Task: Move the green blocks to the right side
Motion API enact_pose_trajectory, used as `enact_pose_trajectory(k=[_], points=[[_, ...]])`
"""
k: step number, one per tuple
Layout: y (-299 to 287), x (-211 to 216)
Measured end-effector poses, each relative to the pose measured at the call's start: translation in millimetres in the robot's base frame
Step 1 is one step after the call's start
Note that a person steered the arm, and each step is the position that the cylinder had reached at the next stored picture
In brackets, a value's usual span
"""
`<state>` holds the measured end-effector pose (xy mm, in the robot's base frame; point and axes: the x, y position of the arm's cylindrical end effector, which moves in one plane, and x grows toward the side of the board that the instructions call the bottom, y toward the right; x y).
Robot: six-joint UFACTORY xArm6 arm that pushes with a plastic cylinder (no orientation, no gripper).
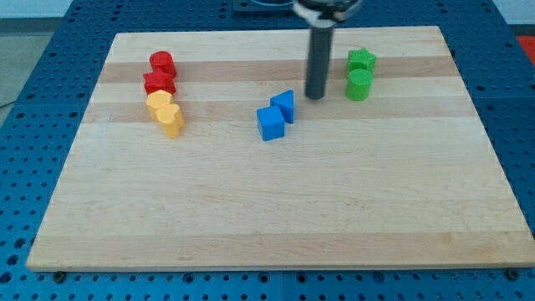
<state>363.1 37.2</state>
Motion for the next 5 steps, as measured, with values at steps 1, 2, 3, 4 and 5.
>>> enact_pose_trajectory(k=[1,2,3,4,5], points=[[10,6],[52,-17],[102,-26],[87,-14],[11,-5]])
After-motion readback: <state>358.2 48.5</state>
